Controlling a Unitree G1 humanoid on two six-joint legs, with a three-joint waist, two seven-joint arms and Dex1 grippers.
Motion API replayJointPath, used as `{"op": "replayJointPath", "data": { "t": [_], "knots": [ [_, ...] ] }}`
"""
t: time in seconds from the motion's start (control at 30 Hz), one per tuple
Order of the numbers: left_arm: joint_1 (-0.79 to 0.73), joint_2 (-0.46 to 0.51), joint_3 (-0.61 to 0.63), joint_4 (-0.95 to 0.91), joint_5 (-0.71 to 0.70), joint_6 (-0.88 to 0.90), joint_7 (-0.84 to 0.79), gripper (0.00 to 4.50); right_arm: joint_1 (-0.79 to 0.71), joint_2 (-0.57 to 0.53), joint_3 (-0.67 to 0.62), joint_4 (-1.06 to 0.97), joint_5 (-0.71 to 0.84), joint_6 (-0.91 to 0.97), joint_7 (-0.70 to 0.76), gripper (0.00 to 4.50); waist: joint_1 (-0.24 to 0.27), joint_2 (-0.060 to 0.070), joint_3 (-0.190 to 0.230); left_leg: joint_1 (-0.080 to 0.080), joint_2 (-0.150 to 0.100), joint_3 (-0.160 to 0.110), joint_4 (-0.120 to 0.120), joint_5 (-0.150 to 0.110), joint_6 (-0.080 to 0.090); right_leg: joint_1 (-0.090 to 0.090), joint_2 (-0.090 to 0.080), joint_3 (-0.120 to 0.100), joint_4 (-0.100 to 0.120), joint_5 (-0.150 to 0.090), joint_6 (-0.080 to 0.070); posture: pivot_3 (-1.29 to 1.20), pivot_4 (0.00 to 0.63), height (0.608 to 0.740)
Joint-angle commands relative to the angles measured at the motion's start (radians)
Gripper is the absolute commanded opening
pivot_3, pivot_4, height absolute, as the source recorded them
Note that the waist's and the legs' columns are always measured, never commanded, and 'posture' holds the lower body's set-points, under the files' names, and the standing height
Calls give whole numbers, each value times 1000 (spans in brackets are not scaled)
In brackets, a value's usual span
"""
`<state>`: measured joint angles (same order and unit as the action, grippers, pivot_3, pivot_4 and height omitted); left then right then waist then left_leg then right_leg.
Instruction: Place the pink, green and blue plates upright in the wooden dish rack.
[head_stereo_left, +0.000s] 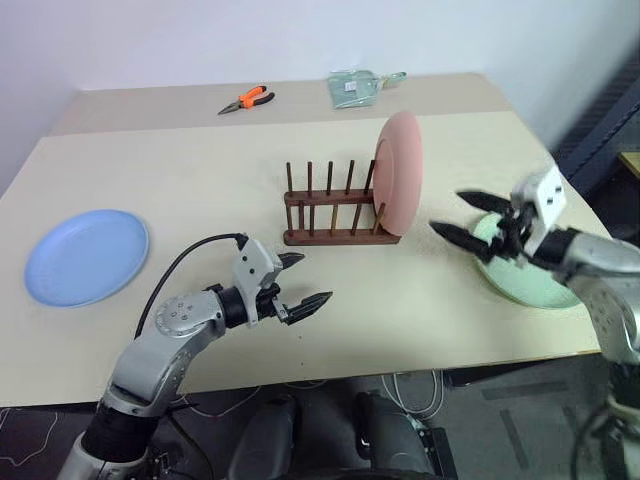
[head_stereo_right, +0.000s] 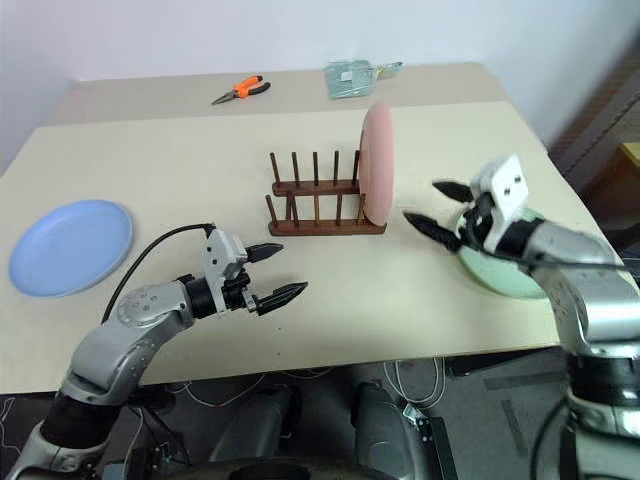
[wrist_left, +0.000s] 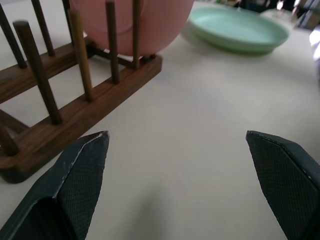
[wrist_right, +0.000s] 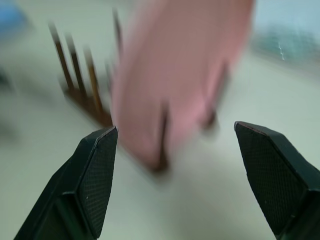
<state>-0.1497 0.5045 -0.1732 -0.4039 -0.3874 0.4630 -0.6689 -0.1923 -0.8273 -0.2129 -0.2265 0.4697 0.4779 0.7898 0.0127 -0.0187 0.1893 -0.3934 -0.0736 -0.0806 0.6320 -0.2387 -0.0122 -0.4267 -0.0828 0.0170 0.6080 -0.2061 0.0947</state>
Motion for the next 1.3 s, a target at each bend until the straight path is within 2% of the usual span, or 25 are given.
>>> {"op": "replayJointPath", "data": {
  "t": [0.03, 0.17, 0.27, 0.3, 0.43, 0.47, 0.63, 0.77, 0.83, 0.9, 0.93, 1.0, 1.07, 1.13, 1.23, 1.3],
  "knots": [
    [-33, -39, -48, 15, 39, -66, -18, 4500, 76, -43, 35, -22, -178, -38, -89, 3774, -4, 0, 0, 0, 0, 1, 0, 0, 0, 0, 0, 1, 0, 0, 0, 0, 150, 739],
    [-60, -65, -83, 38, 57, -84, -48, 4500, 127, -45, 96, 59, -348, -42, -197, 3774, -3, 0, 0, 1, 1, 1, 0, 0, 0, 0, 0, 1, 1, 0, 0, 0, 150, 739],
    [-68, -74, -86, 48, 61, -86, -56, 4500, 129, -26, 104, 90, -388, -3, -238, 3046, -2, 1, 0, 1, 1, 1, 0, 0, 0, 0, 1, 1, 1, 0, -1, 0, 150, 739],
    [-70, -75, -84, 51, 62, -87, -59, 4500, 124, -18, 102, 94, -390, 6, -245, 2650, -1, 0, 0, 1, 1, 1, 0, 0, 0, 0, 1, 1, 1, 0, 0, 0, 150, 739],
    [-73, -76, -76, 65, 72, -98, -69, 4500, 98, 4, 100, 101, -405, 13, -269, 479, -1, 0, 0, 1, 1, 1, 1, 0, 0, 0, 1, 1, 1, 0, 0, 0, 150, 739],
    [-72, -76, -76, 68, 75, -102, -70, 4500, 91, 9, 98, 102, -407, 12, -274, 56, -3, 0, 0, 1, 1, 1, 1, 0, 0, 0, 1, 1, 1, 0, 0, 0, 150, 739],
    [-60, -79, -67, 75, 88, -118, -60, 4500, 25, 38, 50, 48, -392, -26, -299, 56, -3, 1, 1, 1, 1, 1, 1, 0, 0, 0, 1, 1, 1, 0, 0, 0, 150, 739],
    [-57, -106, -45, 104, 120, -164, -11, 4500, -115, 53, -16, -6, -369, -82, -341, 56, -5, 4, 2, 1, 1, 2, 1, 0, 0, 0, 1, 1, 1, 1, 0, 0, 150, 739],
    [-73, -142, -2, 155, 161, -236, 67, 4500, -309, 120, -81, -98, -185, -65, -338, 56, -8, 5, 3, 1, 1, 1, 1, 0, 0, 0, 1, 1, 2, 1, 0, 0, 150, 739],
    [-79, -162, 26, 183, 177, -278, 102, 4500, -438, 184, -126, -163, -15, -12, -337, 56, -19, 7, 5, 1, 1, 2, 1, 0, 0, -1, 2, 2, 3, 2, 2, 0, 150, 739],
    [-79, -166, 31, 189, 179, -288, 104, 4500, -462, 200, -137, -176, 27, 12, -337, 56, -18, 6, 4, 1, 1, 1, 0, 0, 0, -1, 2, 1, 4, 3, 4, 0, 150, 739],
    [-71, -167, 40, 196, 175, -301, 99, 4500, -523, 258, -172, -224, 254, 116, -360, 56, -7, 0, 0, 1, 2, -4, -1, 0, 0, -1, 3, -3, 4, 3, 4, 0, 150, 739],
    [-51, -160, 45, 196, 172, -312, 91, 4500, -596, 360, -194, -254, 562, 172, -460, 56, -2, -1, 0, 1, 2, -6, -2, 0, 0, 0, 3, -5, 3, 3, 4, 0, 150, 739],
    [-35, -158, 49, 193, 171, -318, 89, 4500, -625, 441, -187, -256, 770, 193, -562, 56, -3, 2, 2, 1, 1, -3, -1, -1, 1, 0, 0, -2, 3, 3, 4, 0, 150, 739],
    [-17, -158, 60, 181, 161, -315, 89, 4500, -615, 545, -133, -240, 909, 199, -697, 56, -2, 2, 2, -1, 0, -1, 0, -1, 1, -1, -2, 0, 2, 1, 1, 0, 150, 739],
    [-5, -158, 68, 171, 155, -310, 90, 4500, -598, 620, -85, -213, 938, 189, -796, 56, -5, 3, 2, 0, 0, -1, 0, -1, 1, -1, -3, 0, 2, 1, 0, 0, 150, 739]
  ]
}}
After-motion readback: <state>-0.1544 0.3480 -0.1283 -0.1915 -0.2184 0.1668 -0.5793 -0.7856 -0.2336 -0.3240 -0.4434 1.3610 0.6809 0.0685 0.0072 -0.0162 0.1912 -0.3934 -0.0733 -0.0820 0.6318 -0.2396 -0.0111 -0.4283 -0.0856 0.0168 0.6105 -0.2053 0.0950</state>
